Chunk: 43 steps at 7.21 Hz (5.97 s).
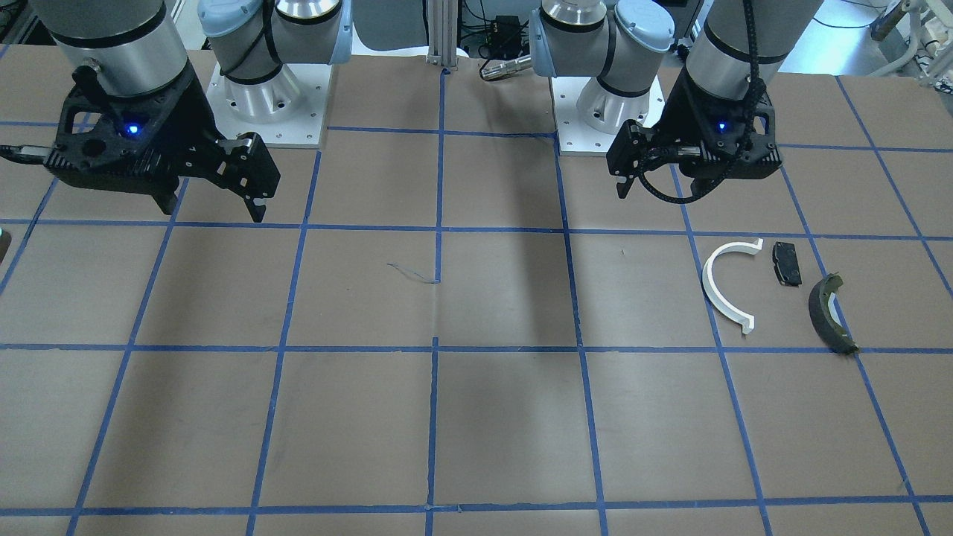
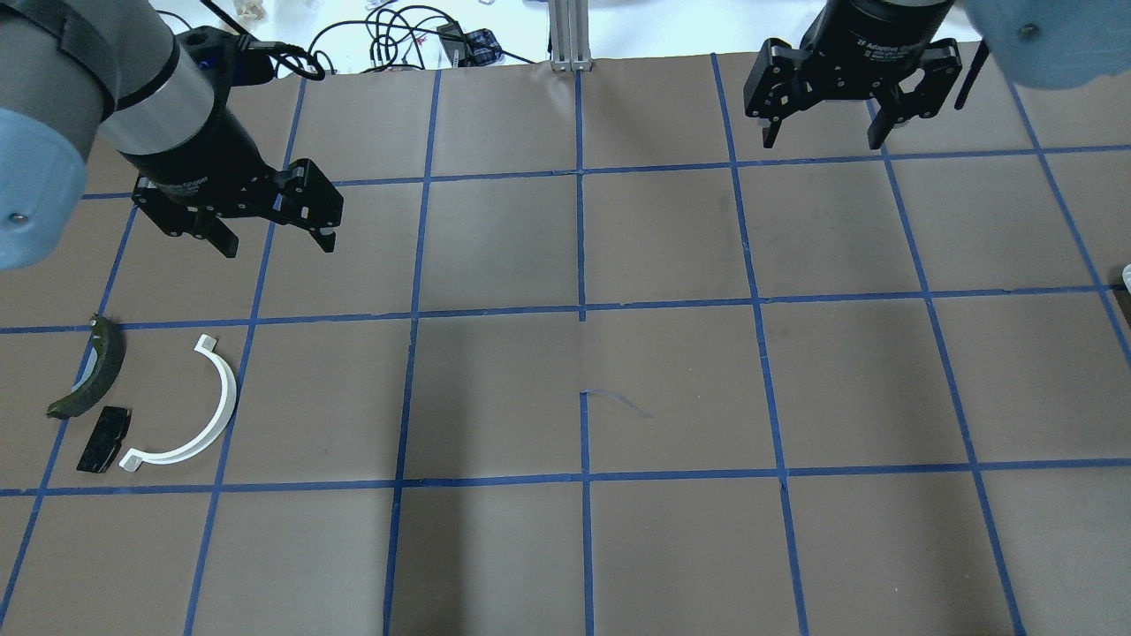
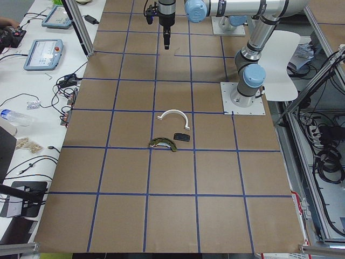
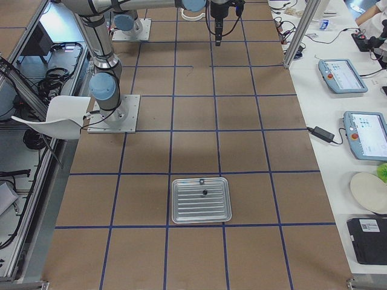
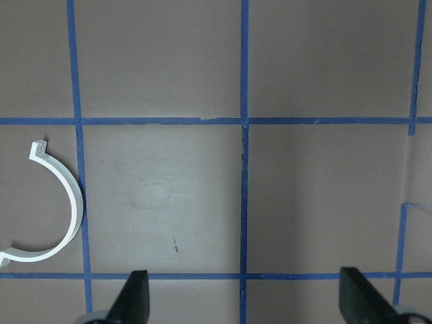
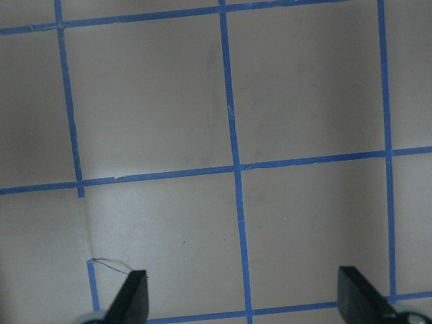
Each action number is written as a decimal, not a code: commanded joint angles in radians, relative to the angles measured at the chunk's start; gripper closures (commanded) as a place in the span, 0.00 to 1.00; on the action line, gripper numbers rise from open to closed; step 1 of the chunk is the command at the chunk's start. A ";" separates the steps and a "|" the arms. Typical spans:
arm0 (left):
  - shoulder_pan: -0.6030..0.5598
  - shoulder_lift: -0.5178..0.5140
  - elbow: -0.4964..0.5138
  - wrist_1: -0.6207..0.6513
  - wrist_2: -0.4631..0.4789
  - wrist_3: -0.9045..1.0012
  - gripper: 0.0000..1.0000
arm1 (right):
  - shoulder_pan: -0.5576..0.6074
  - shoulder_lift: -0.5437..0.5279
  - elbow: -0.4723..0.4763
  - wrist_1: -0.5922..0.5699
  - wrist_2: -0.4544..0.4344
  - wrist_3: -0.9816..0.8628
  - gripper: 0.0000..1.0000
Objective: Place bearing gear from tray to pile
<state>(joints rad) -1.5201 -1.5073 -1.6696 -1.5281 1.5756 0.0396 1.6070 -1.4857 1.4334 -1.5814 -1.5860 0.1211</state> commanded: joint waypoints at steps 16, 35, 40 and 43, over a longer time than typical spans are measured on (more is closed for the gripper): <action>0.003 0.027 -0.029 0.003 0.008 0.002 0.00 | -0.937 0.442 -0.002 -0.385 -0.031 -2.209 0.00; 0.003 0.059 -0.153 0.123 0.031 0.003 0.00 | -0.995 0.467 0.243 -0.655 -0.022 -2.184 0.94; 0.003 0.062 -0.168 0.132 0.032 0.002 0.00 | -0.901 0.265 0.239 -0.547 0.101 -1.964 0.95; 0.003 0.076 -0.206 0.183 0.052 0.002 0.00 | -0.512 0.164 0.240 -0.444 0.096 -1.433 0.95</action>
<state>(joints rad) -1.5171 -1.4357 -1.8689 -1.3594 1.6232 0.0418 0.9305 -1.2889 1.6747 -2.0610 -1.4902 -1.5731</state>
